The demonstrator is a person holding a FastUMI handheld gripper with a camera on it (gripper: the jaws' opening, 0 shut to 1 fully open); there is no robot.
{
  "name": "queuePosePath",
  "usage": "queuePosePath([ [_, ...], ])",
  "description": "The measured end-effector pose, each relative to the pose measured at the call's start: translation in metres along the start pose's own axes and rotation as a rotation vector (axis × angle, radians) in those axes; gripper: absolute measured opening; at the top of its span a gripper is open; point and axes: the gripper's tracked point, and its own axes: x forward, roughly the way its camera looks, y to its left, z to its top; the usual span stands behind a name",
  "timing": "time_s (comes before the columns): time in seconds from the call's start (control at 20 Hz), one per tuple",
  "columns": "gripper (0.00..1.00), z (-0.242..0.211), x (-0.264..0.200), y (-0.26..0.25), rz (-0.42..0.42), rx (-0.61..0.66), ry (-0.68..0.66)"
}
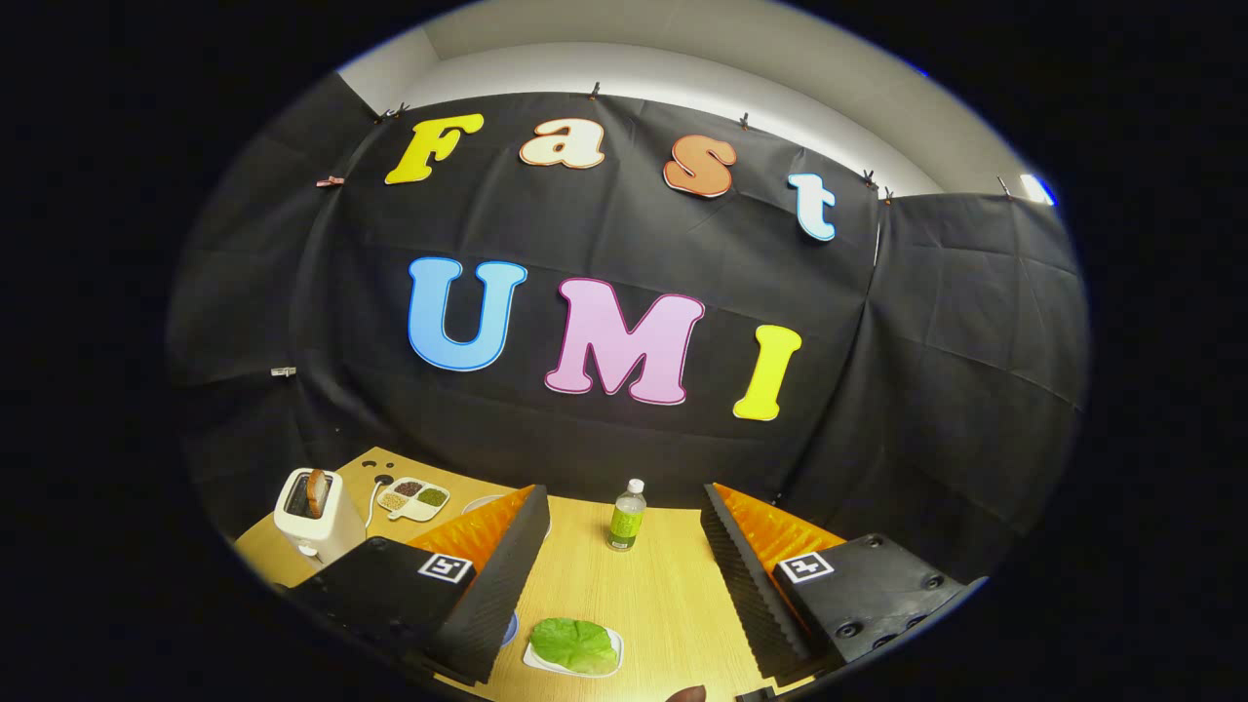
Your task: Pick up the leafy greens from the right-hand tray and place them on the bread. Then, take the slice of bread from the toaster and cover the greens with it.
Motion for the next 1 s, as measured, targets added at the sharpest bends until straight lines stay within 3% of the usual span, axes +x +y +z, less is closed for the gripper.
queuePosePath([
  [0.45,0.97,0.008,-0.008,-0.008,-0.024,0.017,-0.030],
  [1.0,0.97,-0.004,0.000,-0.002,0.046,0.022,0.006],
])
